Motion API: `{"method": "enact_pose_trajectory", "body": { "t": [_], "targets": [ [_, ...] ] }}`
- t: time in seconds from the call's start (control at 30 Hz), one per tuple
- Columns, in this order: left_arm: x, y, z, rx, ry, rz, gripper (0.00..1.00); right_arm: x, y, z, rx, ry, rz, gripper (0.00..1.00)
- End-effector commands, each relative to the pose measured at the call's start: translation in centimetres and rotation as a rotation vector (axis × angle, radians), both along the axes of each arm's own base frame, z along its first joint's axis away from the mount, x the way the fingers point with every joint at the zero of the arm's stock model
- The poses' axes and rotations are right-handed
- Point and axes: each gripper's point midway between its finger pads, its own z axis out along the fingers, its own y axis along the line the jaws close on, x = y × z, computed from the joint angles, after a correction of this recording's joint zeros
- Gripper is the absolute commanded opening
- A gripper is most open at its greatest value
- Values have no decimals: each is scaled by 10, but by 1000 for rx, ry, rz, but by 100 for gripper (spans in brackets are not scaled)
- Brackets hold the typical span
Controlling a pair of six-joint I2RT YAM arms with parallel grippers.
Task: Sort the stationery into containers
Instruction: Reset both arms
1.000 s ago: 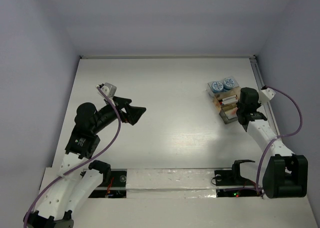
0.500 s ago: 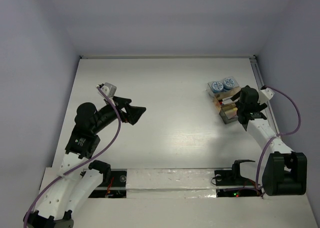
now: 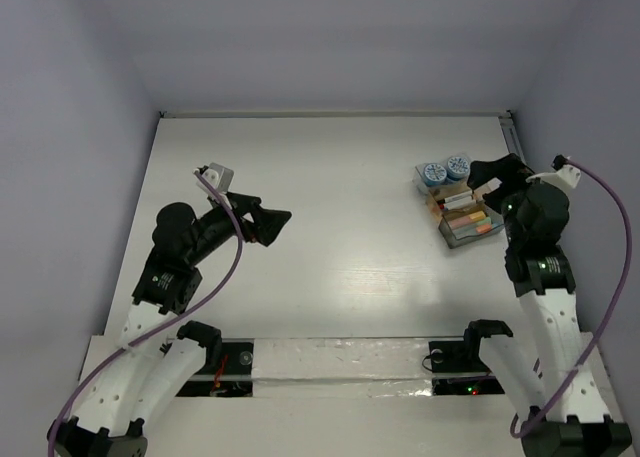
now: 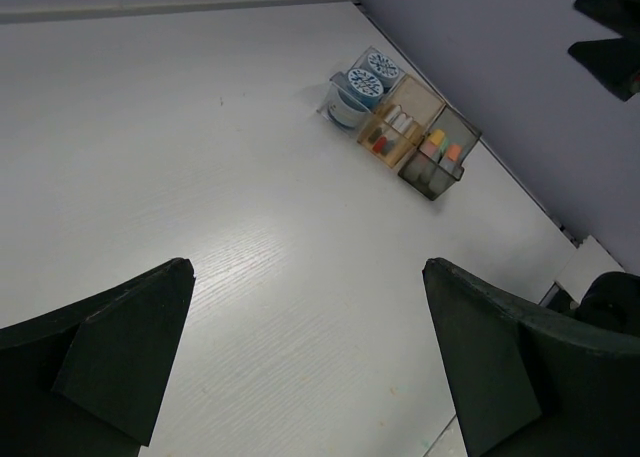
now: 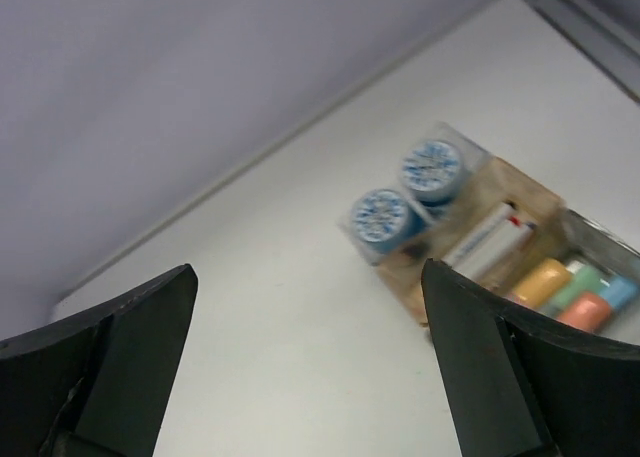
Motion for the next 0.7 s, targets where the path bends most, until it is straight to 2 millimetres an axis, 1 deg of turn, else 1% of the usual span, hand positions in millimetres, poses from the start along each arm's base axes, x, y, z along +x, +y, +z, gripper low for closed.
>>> {"method": "enact_pose_trajectory", "body": {
  "t": [0.0, 0.03, 0.07, 0.1, 0.13, 0.17, 0.23, 0.27, 0.3, 0.33, 0.43, 0.47, 0.53, 0.6, 0.67],
  "targets": [
    [0, -2, 44, -76, -98, 1, 99, -42, 59, 71, -15, -161, 348, 100],
    [-2, -3, 51, -96, -108, -11, 99, -52, 64, 78, -16, -191, 375, 100],
    [-5, -5, 58, -114, -117, -22, 99, -63, 68, 96, -26, -252, 400, 100],
    [-8, -6, 66, -131, -132, -36, 99, -74, 70, 108, -34, -292, 414, 100],
    [-13, -6, 82, -154, -167, -43, 99, -85, 72, 121, -42, -328, 423, 100],
    [-15, -5, 91, -178, -174, -42, 99, -108, 71, 147, -65, -406, 420, 100],
    [-21, -2, 111, -201, -220, -38, 99, -129, 71, 163, -99, -445, 417, 100],
    [-27, 0, 129, -214, -262, -39, 99, -139, 70, 172, -112, -471, 414, 100],
    [-29, 2, 137, -220, -284, -31, 99, -156, 70, 186, -124, -515, 410, 100],
    [-32, 8, 154, -233, -324, -8, 99, -164, 71, 191, -130, -536, 414, 100],
    [-34, 19, 177, -251, -380, 52, 99, -183, 70, 204, -153, -594, 409, 100],
    [-38, 22, 187, -261, -404, 60, 99, -184, 68, 205, -169, -599, 397, 100],
    [-42, 25, 196, -274, -436, 71, 99, -182, 65, 198, -178, -588, 377, 100],
    [-41, 25, 194, -282, -435, 69, 99, -174, 60, 189, -187, -559, 351, 100],
    [-35, 22, 185, -276, -404, 70, 99, -165, 59, 179, -185, -521, 352, 100]
  ]
}}
